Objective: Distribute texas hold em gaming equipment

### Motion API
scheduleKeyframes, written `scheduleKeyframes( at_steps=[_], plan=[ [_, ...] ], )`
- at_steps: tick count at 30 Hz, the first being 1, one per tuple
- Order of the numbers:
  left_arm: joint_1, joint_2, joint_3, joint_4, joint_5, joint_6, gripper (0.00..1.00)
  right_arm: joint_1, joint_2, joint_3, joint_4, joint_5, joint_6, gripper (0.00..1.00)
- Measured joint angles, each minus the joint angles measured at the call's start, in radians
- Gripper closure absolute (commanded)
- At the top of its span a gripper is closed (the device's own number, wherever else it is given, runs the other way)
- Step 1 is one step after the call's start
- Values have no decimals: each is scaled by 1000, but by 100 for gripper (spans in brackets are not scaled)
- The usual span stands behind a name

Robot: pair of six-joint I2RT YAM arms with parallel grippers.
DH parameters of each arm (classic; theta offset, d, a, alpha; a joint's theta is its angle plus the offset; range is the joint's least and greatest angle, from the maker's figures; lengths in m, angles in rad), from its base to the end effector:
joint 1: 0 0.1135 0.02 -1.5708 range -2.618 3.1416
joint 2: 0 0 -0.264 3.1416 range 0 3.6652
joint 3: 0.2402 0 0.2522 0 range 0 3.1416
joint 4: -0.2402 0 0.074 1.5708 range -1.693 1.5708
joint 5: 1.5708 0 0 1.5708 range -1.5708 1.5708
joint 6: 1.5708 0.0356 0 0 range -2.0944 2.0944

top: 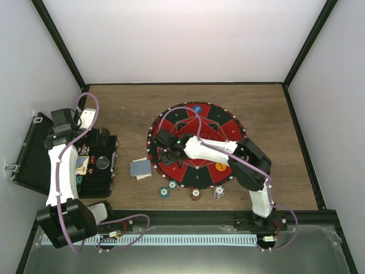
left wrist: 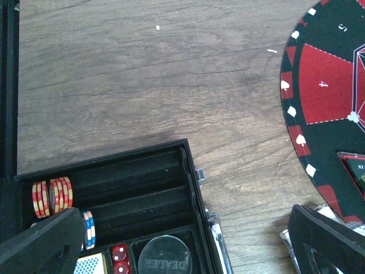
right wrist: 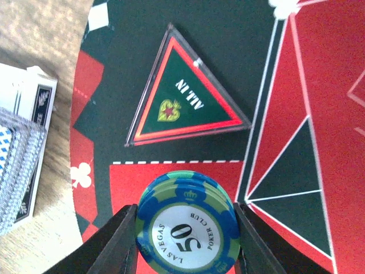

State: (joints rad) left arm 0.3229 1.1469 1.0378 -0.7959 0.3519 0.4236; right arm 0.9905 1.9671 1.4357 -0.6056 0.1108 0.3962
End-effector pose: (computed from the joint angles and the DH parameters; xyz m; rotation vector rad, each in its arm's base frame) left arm 0.2199 0.0606 0.3026 0.2680 2.3884 -0.0947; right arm 0.2278 0.3403 0.1854 -0.7663 2.6162 0.2676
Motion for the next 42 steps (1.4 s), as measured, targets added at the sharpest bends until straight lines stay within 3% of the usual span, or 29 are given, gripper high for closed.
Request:
scheduleKeyframes(
  at_steps=[4,14,19,30,42],
  plan=[
    [0,0,0,0,-1,1,0,0,3,-39,19,-26,0,88],
    [0,0,0,1,-7,1,0,1,59,-44,53,-49,-20,46],
    [0,0,0,1,-8,1,0,2,72,-25,61,-46,-26,30],
    [0,0,0,1,-7,1,0,22,3,-83,50,0,-27,28],
    [0,0,0,1,-7,1,0,263,-206,-193,4,7,78,22]
  ],
)
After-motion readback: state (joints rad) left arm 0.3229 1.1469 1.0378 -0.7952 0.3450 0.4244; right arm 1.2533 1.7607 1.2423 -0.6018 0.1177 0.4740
